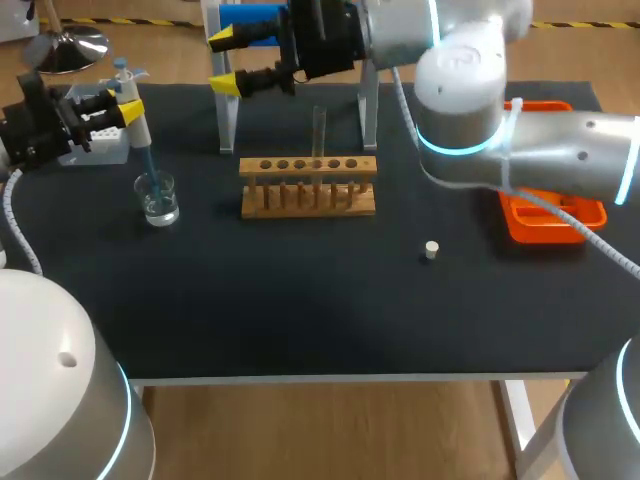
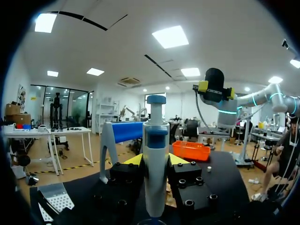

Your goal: Invert the test tube, pick up the pipette, mount the tip to pipette, aspirate from beaker and dispense into the tube, eject the tip, return the pipette, and cap with the stopper.

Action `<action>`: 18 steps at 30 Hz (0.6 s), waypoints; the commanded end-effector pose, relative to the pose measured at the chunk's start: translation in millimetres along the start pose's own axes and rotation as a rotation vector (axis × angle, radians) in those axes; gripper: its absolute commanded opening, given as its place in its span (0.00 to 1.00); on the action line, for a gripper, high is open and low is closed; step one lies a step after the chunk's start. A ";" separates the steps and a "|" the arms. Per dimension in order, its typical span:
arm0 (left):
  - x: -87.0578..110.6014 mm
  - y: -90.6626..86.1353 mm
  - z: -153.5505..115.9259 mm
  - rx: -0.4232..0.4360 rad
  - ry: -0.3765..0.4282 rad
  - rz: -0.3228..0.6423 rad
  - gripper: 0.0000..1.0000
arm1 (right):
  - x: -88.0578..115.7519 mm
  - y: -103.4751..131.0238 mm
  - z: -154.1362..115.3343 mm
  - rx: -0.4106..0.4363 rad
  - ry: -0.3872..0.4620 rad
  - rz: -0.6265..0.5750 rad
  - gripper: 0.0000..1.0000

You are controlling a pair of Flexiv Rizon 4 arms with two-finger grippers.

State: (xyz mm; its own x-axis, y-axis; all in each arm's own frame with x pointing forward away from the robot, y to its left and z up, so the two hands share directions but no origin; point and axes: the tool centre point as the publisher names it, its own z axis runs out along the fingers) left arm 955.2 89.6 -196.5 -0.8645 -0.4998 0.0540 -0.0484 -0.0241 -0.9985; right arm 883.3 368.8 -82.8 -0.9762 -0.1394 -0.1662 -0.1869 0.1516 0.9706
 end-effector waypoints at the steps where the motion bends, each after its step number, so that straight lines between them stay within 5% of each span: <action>1: -0.5 0.4 -1.2 0.002 0.004 0.001 0.00 | -16.2 -2.0 22.1 -0.061 0.315 0.006 0.02; 18: -0.5 0.4 -1.2 0.002 0.004 0.001 0.00 | -46.9 14.5 63.5 -0.182 0.394 0.080 0.00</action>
State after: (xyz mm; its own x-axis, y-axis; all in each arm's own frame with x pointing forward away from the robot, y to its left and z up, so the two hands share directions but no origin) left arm 955.2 89.7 -196.5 -0.8647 -0.4995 0.0540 -0.0485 -0.0240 -0.9985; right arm 912.2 428.3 -69.2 -0.9352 -0.3501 -0.0541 -0.0644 0.0176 0.9978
